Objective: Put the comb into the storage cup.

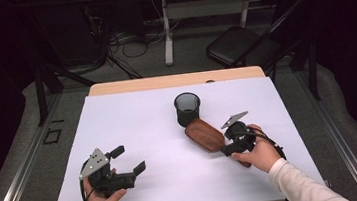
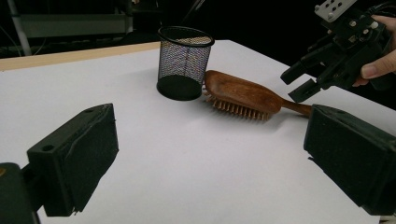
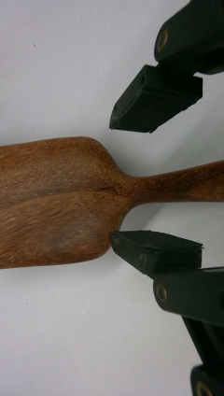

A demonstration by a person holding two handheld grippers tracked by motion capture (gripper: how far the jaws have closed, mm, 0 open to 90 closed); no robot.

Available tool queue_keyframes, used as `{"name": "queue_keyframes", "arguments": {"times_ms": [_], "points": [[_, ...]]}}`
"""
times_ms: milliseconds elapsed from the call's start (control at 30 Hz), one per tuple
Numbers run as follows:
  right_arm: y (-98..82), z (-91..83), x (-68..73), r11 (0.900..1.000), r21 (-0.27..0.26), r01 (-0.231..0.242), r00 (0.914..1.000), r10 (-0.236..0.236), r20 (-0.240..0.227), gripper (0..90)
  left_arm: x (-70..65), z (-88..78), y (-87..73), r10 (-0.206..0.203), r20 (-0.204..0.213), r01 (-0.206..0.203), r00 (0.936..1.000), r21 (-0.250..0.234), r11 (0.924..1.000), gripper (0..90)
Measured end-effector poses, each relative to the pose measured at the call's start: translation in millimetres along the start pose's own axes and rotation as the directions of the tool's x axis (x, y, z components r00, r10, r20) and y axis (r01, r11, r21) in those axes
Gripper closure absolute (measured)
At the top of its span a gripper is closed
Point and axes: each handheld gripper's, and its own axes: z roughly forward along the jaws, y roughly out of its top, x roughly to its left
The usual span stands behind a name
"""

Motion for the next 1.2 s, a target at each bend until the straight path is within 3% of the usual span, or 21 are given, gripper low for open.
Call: {"name": "queue_keyframes", "arguments": {"times_ms": [300,400,833,1033,1200], "points": [[-3.4,6.3,-1.7,0.998,0.044,0.037,0.9992,-0.037,0.011,40.3,-0.3,0.5,-0.3,0.001,0.0,-0.001,1.0,0.0,1.0,3.0],[-4.5,8.5,-1.6,0.998,0.064,0.026,0.9997,-0.025,-0.003,40.4,-0.2,0.9,-0.4,0.0,0.002,0.0,1.0,-0.001,1.0,3.0],[-7.0,17.8,-0.8,0.997,0.066,0.03,0.9995,-0.03,-0.007,27.2,0.0,0.8,-0.5,0.0,-0.001,0.0,1.0,0.001,1.0,3.1],[-6.6,20.9,-2.0,0.994,0.09,0.065,0.9979,-0.065,-0.003,37.5,0.0,0.7,-0.5,0.001,-0.001,-0.001,1.0,0.001,1.0,3.0],[-7.3,24.1,-4.6,0.996,0.075,0.054,0.9985,-0.053,-0.017,45.2,0.2,0.8,-0.5,0.0,-0.001,0.0,1.0,0.002,1.0,3.1]]}}
